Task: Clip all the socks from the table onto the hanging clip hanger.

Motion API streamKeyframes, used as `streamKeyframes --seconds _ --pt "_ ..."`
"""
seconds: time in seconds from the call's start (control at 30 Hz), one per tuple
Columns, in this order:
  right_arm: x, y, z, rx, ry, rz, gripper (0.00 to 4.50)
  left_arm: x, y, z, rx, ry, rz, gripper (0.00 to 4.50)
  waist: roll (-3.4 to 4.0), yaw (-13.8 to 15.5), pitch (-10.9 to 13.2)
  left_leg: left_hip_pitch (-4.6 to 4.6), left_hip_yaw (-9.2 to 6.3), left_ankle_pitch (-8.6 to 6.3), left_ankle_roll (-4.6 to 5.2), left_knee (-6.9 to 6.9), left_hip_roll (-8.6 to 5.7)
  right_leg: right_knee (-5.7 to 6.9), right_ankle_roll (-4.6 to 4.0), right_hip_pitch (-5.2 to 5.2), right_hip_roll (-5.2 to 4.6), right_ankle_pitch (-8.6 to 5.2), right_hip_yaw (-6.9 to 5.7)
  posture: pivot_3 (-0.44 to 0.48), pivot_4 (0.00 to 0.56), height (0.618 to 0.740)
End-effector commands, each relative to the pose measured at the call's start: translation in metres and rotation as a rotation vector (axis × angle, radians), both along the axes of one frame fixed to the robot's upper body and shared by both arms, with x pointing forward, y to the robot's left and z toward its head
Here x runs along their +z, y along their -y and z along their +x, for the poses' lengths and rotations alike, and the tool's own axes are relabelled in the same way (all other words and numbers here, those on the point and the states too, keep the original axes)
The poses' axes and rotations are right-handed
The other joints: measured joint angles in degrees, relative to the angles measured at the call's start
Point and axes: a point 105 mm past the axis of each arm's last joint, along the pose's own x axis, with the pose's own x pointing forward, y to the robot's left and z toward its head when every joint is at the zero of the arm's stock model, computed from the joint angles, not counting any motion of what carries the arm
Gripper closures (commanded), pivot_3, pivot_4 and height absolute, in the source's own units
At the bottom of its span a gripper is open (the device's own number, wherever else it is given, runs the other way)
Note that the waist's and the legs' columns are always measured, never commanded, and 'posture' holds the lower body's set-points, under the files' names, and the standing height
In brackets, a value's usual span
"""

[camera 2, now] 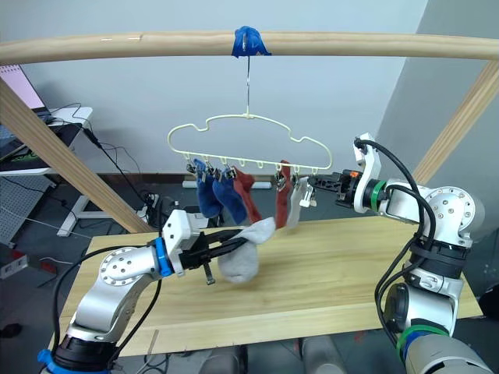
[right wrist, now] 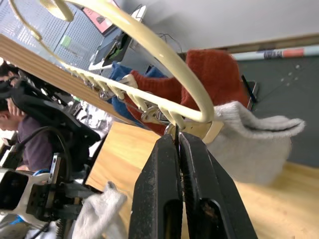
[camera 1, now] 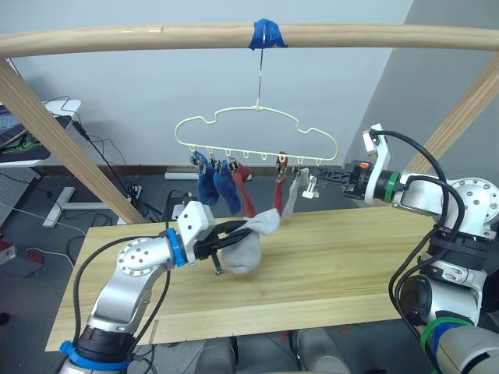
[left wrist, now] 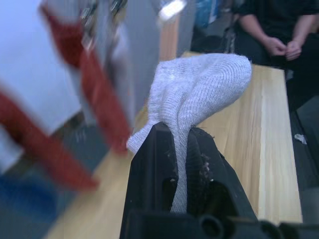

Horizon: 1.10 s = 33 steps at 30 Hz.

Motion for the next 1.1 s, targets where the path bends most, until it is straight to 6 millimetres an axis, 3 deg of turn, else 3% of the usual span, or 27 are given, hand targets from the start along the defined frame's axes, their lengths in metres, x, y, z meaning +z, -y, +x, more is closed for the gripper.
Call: streamKeyframes --seconds 0.03,0.5,1.1 --pt "0.018 -0.003 -0.001 0.005 0.043 0.057 4.50 0.012 0.015 0.000 -0.028 0.102 0.002 4.41 0.00 -0.25 0.00 -0.01 -0.01 0.00 0.00 0.00 0.00 -0.01 0.00 -0.01 0.00 0.00 0.00 -0.123 0.162 0.740" --pt "0.021 -0.012 -0.005 0.005 0.022 0.109 4.50 0.019 0.026 0.024 0.045 0.225 -0.022 4.41 0.01 -1.48 0.00 -0.03 -0.01 0.00 0.01 0.01 0.00 0.03 0.01 -0.01 0.01 0.01 0.02 -0.139 0.149 0.740" --pt "0.023 -0.021 -0.006 -0.009 -0.005 0.165 4.50 0.025 0.033 0.029 0.045 0.250 -0.050 4.41 0.01 -1.69 0.00 -0.03 -0.03 0.01 0.01 0.02 0.00 0.05 0.01 -0.01 0.02 0.01 0.01 -0.139 0.154 0.740"
